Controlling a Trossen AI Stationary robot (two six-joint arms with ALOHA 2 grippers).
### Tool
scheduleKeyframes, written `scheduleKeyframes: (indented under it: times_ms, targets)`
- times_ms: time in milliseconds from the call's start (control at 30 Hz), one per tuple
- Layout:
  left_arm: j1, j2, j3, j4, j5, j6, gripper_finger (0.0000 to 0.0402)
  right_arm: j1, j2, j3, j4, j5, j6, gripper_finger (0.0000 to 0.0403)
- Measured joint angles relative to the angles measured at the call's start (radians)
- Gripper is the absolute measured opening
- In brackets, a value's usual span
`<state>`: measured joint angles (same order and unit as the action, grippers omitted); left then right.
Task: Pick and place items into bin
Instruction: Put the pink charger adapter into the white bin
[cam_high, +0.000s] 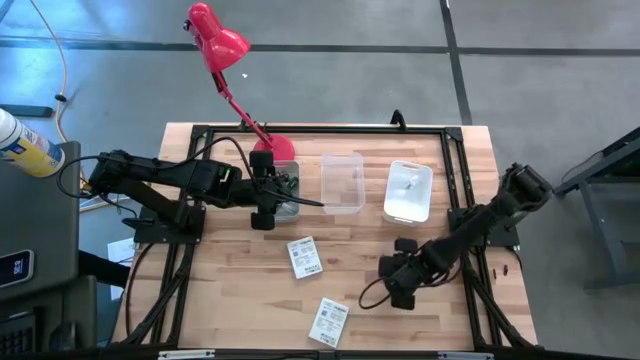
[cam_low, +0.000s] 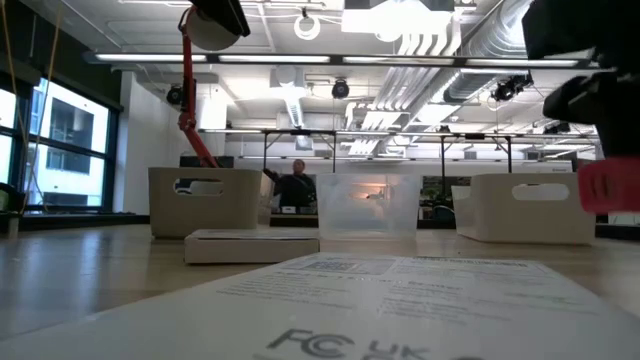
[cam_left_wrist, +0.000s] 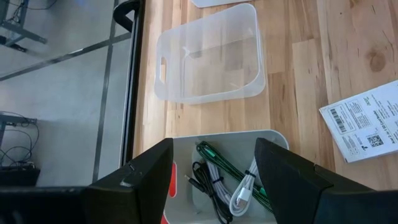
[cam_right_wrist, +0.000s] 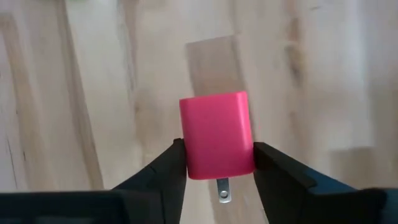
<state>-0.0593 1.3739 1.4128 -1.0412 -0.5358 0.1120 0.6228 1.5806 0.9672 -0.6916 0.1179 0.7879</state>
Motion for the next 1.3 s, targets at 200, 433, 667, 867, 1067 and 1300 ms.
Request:
scheduleKeyframes:
  times_ms: [200, 433, 667, 867, 1067, 1300]
  targets:
    - [0.000, 0.000, 0.000, 0.000, 0.000, 0.000, 0.0216, 0.000, -0.139, 0.000, -0.111, 0.123, 0.091, 0.0161]
    - [0.000, 0.000, 0.000, 0.000, 0.000, 0.000, 0.0216, -0.001, -0.345, 0.000, -0.321, 0.276, 0.241, 0.0169]
    - [0.000, 0.000, 0.000, 0.000, 0.000, 0.000, 0.0216, -0.016, -0.526, 0.000, -0.458, 0.403, 0.314, 0.0155]
    - [0.000, 0.000, 0.000, 0.000, 0.000, 0.000, 0.0216, -0.101, -0.613, 0.000, -0.527, 0.463, 0.292, 0.0171]
    - [0.000, 0.000, 0.000, 0.000, 0.000, -0.001, 0.0216, -0.218, -0.640, 0.000, -0.582, 0.507, 0.242, 0.0161]
    - [0.000, 0.000, 0.000, 0.005, -0.009, -0.004, 0.0216, -0.370, -0.640, 0.000, -0.611, 0.530, 0.150, 0.0164]
